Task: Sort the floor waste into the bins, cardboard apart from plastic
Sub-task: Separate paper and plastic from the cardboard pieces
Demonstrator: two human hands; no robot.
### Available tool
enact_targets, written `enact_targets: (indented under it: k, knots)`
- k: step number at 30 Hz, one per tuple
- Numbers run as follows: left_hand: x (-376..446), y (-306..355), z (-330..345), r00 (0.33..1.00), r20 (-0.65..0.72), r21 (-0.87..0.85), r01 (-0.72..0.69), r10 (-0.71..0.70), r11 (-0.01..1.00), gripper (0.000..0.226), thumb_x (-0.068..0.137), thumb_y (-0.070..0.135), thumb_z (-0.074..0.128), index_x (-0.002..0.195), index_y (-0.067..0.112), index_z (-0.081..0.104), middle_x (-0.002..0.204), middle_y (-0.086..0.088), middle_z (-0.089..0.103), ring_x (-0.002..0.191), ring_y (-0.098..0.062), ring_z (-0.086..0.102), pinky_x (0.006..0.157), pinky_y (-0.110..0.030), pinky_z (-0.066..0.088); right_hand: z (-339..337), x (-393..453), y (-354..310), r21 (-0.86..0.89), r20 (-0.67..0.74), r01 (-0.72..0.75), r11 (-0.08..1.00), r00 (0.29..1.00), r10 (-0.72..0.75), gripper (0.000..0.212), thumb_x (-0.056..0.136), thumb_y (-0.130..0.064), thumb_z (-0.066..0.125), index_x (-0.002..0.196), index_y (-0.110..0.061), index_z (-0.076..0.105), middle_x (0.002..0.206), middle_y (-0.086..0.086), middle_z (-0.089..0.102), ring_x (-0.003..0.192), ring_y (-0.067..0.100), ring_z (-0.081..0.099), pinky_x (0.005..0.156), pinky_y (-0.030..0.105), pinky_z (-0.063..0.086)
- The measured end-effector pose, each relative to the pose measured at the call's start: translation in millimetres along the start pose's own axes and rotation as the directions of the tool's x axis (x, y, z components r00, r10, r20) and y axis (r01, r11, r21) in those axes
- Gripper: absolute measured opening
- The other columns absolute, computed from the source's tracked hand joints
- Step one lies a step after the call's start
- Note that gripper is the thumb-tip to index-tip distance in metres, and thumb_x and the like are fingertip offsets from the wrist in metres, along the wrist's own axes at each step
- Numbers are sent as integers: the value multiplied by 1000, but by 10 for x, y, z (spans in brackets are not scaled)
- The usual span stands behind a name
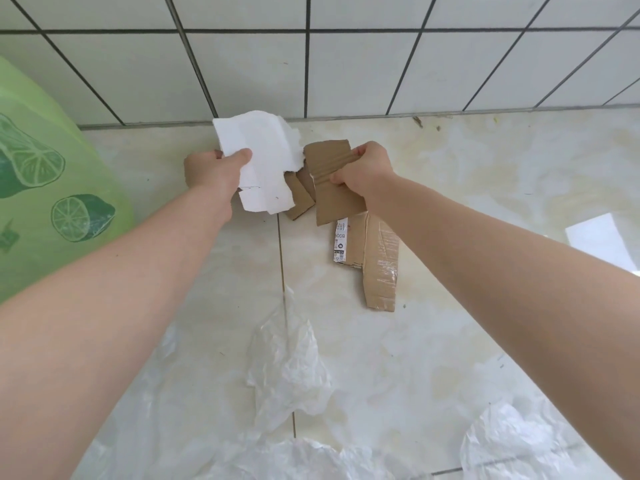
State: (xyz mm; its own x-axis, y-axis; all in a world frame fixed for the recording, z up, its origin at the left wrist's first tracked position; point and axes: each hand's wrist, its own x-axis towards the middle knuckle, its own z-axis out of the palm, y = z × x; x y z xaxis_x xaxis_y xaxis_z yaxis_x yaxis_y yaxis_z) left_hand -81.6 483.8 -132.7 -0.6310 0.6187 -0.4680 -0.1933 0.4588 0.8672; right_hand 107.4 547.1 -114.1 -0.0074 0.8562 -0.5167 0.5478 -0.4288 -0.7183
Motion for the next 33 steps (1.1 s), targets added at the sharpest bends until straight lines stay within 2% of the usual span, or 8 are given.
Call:
enact_targets:
  k: [3,6,10,17,21,24,28,33]
  knots:
    - [-35,-11,-133,998,-55,-87,23,-27,996,14,77,12,75,72,17,63,82,3,69,78,-17,70,70,-34,59,-58,-49,22,61,0,-16,998,1000,16,39,77,-5,72,111,-13,53,96,4,56,104,27,60,92,40,51]
    - [-68,-14,-259,996,-60,-137,56,-65,989,14,77,13,76,81,13,63,85,3,69,71,-11,69,55,-27,55,-117,-113,39,125,8,-20,992,1000,19,25,75,-4,74,82,-14,52,83,3,57,101,29,64,91,44,53]
    - [-140,5,-323,994,-50,-135,88,-95,987,42,72,14,81,103,8,52,107,-10,68,88,-22,70,66,-39,60,-289,-218,66,268,26,-48,962,999,42,20,73,0,75,88,-9,64,98,14,70,90,30,69,81,47,57]
    - [-503,-14,-58,931,300,-48,231,-207,972,12,82,2,69,93,4,64,93,-10,69,74,-20,69,60,-35,58,-672,-572,561,354,13,-125,927,992,128,24,79,-3,71,103,-2,66,99,14,70,88,29,69,79,42,58]
    - [-549,-114,131,964,205,107,147,-167,983,10,75,7,75,78,10,66,96,-14,71,87,-30,70,81,-47,56,-707,-632,797,285,6,-182,941,982,188,15,79,-8,73,93,-9,67,95,11,70,90,30,69,82,45,57]
    - [-558,-206,260,989,144,266,-13,-26,964,17,71,13,78,87,11,72,94,-9,70,86,-27,68,77,-35,55,-611,-569,831,140,-73,-199,970,975,211,16,75,-22,75,83,-17,61,92,7,67,93,30,64,83,41,54]
    - [-553,-275,417,986,98,495,-165,134,853,35,70,23,78,103,16,71,121,-14,53,102,-29,60,81,-32,49,-431,-516,763,-248,-161,-254,935,962,218,48,73,-37,70,112,-17,53,122,10,46,117,36,43,97,43,41]
    - [-564,-260,549,981,108,533,-194,162,824,39,75,15,74,111,6,63,128,-15,43,85,-22,49,82,-29,45,-210,-537,655,-366,-205,-233,901,965,166,68,75,-39,72,126,-14,36,129,13,35,123,38,33,96,45,32]
